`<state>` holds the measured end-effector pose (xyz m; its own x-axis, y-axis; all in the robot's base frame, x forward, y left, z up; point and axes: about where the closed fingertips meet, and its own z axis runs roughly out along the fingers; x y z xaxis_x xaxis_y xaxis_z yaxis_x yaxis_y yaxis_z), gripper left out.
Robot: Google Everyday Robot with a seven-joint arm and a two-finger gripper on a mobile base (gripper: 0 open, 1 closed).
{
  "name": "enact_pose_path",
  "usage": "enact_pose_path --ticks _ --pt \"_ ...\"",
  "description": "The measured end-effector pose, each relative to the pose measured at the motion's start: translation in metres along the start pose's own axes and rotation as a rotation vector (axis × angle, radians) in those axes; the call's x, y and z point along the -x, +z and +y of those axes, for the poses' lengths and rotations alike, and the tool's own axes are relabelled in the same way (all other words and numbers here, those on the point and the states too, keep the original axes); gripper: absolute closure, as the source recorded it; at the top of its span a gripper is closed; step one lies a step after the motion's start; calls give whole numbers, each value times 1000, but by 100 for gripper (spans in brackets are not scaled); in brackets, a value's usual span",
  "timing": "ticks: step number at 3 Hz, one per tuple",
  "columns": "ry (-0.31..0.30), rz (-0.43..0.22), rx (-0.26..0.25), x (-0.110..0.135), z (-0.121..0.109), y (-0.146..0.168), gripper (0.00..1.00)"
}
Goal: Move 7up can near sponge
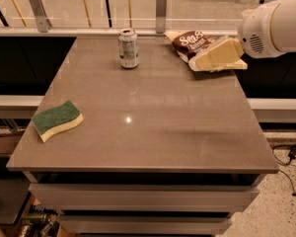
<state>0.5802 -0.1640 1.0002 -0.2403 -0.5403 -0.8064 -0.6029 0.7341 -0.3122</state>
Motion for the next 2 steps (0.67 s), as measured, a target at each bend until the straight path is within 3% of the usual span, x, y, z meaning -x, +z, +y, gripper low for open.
enact_pose_path --ticks 2 --pt "117 -102 1 20 4 64 0"
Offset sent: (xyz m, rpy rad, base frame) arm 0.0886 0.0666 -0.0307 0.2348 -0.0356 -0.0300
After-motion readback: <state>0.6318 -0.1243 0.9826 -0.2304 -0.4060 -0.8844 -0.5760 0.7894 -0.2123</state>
